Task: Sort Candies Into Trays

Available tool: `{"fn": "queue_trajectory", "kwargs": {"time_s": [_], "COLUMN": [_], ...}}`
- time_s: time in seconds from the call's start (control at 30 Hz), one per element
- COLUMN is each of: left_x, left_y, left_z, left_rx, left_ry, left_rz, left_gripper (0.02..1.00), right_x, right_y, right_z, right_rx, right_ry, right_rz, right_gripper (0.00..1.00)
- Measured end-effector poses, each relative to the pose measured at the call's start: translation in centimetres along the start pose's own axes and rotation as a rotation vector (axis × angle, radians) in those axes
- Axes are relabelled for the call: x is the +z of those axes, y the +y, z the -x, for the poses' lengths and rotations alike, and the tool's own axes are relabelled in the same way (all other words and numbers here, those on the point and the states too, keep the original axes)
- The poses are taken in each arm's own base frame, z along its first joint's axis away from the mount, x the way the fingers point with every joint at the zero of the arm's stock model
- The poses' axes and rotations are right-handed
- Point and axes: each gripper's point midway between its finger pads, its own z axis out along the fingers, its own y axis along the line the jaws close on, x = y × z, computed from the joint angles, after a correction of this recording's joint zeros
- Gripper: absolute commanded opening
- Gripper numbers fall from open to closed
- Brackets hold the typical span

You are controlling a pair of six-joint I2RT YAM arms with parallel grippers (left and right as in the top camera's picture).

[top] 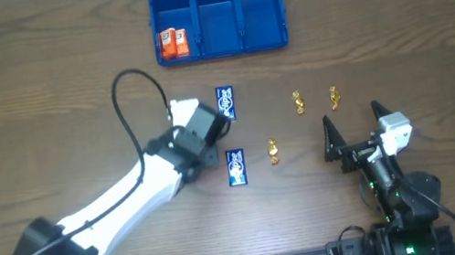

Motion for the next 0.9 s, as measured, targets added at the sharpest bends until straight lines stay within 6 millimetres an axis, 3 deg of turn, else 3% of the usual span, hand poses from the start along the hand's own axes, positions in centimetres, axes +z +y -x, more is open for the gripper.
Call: {"fn": "queue_trajectory", "kwargs": {"time_s": [0.07,0.13,0.17,0.27,0.33,0.4,0.47,0.57,0.67,0.73,0.9], "left_x": [-3.1,-7.9,-10.5,-16.1,-17.2,-16.1,-12.6,-5.8,-1.3,0.1,0.3], "left_y": [-0.9,-1.9,-2.1,-1.3,-0.5,0.5,1.2,2.0,2.6,2.6,1.8], "left_z": [4.3,10.7,14.1,21.2,23.9,26.9,28.3,27.9,26.8,26.7,26.7], "left_rx": [-0.009,-0.032,-0.051,-0.085,-0.100,-0.107,-0.106,-0.093,-0.092,-0.097,-0.092], "left_ry": [-0.088,-0.226,-0.308,-0.479,-0.530,-0.539,-0.492,-0.369,-0.278,-0.255,-0.253], "left_rz": [-0.014,-0.055,-0.077,-0.098,-0.083,-0.047,-0.018,0.000,-0.010,-0.027,-0.065], "left_gripper": [0.297,0.294,0.297,0.299,0.303,0.305,0.314,0.318,0.318,0.321,0.321], "right_x": [0.0,0.0,0.0,0.0,0.0,0.0,0.0,0.0,0.0,0.0,0.0], "right_y": [0.0,0.0,0.0,0.0,0.0,0.0,0.0,0.0,0.0,0.0,0.0], "right_z": [0.0,0.0,0.0,0.0,0.0,0.0,0.0,0.0,0.0,0.0,0.0], "right_rx": [0.000,0.000,0.000,0.000,0.000,0.000,0.000,0.000,0.000,0.000,0.000], "right_ry": [0.000,0.000,0.000,0.000,0.000,0.000,0.000,0.000,0.000,0.000,0.000], "right_rz": [0.000,0.000,0.000,0.000,0.000,0.000,0.000,0.000,0.000,0.000,0.000], "right_gripper": [0.998,0.998,1.000,0.998,0.998,1.000,0.998,0.998,1.000,0.998,0.998]}}
